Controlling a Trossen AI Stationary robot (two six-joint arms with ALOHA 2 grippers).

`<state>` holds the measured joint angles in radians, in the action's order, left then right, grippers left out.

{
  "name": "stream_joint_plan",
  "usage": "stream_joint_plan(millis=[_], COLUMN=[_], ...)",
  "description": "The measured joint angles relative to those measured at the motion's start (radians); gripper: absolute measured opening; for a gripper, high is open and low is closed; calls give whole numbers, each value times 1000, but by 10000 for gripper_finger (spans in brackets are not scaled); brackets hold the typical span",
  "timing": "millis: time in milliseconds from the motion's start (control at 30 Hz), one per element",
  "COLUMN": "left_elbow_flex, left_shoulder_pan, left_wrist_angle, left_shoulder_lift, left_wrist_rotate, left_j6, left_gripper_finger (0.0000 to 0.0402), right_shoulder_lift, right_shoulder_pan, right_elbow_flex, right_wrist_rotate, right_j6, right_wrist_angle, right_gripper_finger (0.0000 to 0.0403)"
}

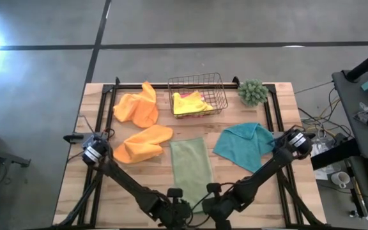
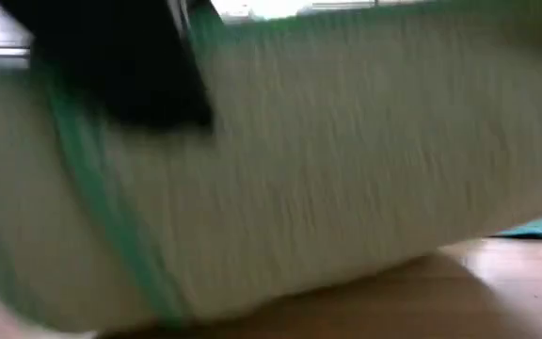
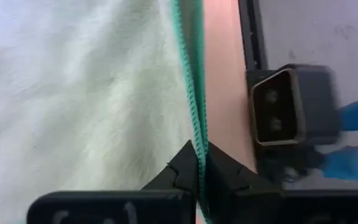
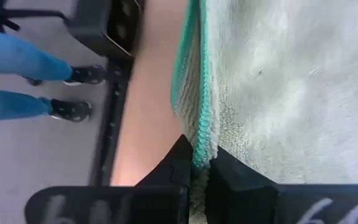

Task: Fold microfiber towels
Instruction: Fold the green microfiber cloth

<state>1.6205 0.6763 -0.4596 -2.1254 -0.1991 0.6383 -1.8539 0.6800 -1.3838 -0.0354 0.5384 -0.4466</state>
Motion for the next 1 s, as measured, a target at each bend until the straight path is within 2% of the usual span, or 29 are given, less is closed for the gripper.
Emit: stream_joint_plan(millis=[233, 533, 633, 767, 1000], left_elbow_flex=[27, 39, 40, 41, 22], left_shoulder_pan=[-8, -3, -2, -18, -95], left_wrist_angle=[-77, -75, -97, -211, -324], left_shoulder_lift=[98, 230, 258, 266, 262], left_wrist_rotate=[68, 79, 43, -46, -63], left_j6=[66, 213, 219, 190, 134], left_gripper_finger=[2, 2, 2, 1, 1], right_shoulder_lift=[82, 113, 113, 113, 115], right_shoulder_pan=[0, 14, 18, 6, -54], right_elbow_flex=[-11, -106, -119, -120, -117], right_wrist_rotate=[16, 11, -15, -70, -177], right_j6=[53, 169, 161, 119, 93], right_wrist_angle=[-8, -103, -138, -182, -304], right_gripper_finger=[9, 9, 9, 9, 9])
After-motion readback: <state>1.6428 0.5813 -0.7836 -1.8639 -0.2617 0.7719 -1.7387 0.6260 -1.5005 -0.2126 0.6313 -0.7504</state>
